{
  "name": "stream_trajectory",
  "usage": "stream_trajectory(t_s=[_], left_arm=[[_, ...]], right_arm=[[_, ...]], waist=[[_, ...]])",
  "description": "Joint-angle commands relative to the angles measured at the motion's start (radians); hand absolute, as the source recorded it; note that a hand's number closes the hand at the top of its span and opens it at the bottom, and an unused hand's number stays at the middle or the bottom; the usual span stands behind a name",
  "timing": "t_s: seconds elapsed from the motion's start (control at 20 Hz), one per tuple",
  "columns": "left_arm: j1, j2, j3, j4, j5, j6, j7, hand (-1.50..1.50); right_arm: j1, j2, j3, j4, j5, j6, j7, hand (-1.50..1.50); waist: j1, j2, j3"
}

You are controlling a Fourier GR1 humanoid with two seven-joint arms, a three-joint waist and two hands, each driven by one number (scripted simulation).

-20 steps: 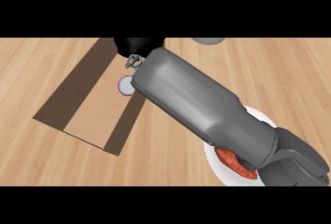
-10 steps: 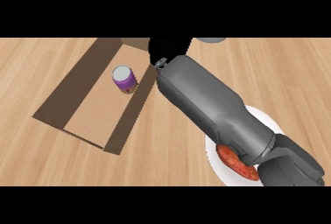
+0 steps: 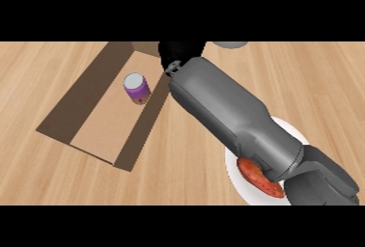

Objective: Pick the can from the plate and place it in the cardboard box

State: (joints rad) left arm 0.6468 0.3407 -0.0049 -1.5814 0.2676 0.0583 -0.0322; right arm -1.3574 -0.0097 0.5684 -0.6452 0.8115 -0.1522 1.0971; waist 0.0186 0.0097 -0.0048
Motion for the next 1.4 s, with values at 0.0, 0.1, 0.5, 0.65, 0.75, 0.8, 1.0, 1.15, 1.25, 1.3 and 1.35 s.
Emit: stream_trajectory(t_s=[0.0,0.1,0.5,0.65,0.75,0.8,1.0,1.15,1.25,1.3,1.35], left_arm=[[-0.253,-0.051,-0.027,-0.168,0.03,-0.008,-0.062,0.0],[-0.252,-0.053,-0.023,-0.164,0.037,-0.012,-0.049,0.0],[-0.215,-0.064,0.005,-0.145,0.044,-0.014,-0.066,0.0],[-0.209,-0.074,0.009,-0.154,0.047,-0.012,-0.071,0.0],[-0.192,-0.07,0.016,-0.154,0.047,-0.02,-0.083,0.0],[-0.202,-0.069,0.018,-0.161,0.043,-0.015,-0.083,0.0],[-0.201,-0.077,0.033,-0.155,0.053,-0.014,-0.084,0.0],[-0.189,-0.086,0.032,-0.161,0.051,-0.011,-0.088,0.0],[-0.184,-0.08,0.037,-0.17,0.051,-0.014,-0.083,0.0],[-0.178,-0.086,0.039,-0.171,0.052,-0.009,-0.083,0.0],[-0.189,-0.086,0.039,-0.169,0.05,-0.011,-0.085,0.0]], right_arm=[[-0.063,0.009,0.008,-0.037,0.065,-0.157,0.091,-1.5],[-0.073,0.009,-0.014,-0.07,0.067,-0.216,0.088,-1.5],[-0.075,0.009,-0.194,-0.189,0.038,-0.47,0.081,-1.5],[-0.038,0.009,-0.228,-0.213,0.048,-0.561,0.058,-1.5],[-0.012,0.009,-0.245,-0.242,0.044,-0.622,0.046,-1.5],[-0.007,0.009,-0.253,-0.242,0.054,-0.639,0.03,-1.5],[0.036,0.009,-0.263,-0.273,0.067,-0.712,0.011,-1.5],[0.067,0.009,-0.259,-0.292,0.1,-0.761,0.016,-1.5],[0.09,0.009,-0.248,-0.312,0.112,-0.775,0.018,-1.5],[0.101,0.009,-0.247,-0.32,0.121,-0.789,0.019,-1.5],[0.124,0.009,-0.236,-0.325,0.117,-0.797,0.011,-1.5]], waist=[[-0.041,-0.018,0.003],[-0.048,-0.017,0.005],[-0.083,-0.027,0.011],[-0.098,-0.025,0.01],[-0.092,-0.028,0.01],[-0.104,-0.026,0.01],[-0.118,-0.032,0.006],[-0.127,-0.034,0.006],[-0.132,-0.035,0.007],[-0.132,-0.036,0.007],[-0.137,-0.032,0.007]])
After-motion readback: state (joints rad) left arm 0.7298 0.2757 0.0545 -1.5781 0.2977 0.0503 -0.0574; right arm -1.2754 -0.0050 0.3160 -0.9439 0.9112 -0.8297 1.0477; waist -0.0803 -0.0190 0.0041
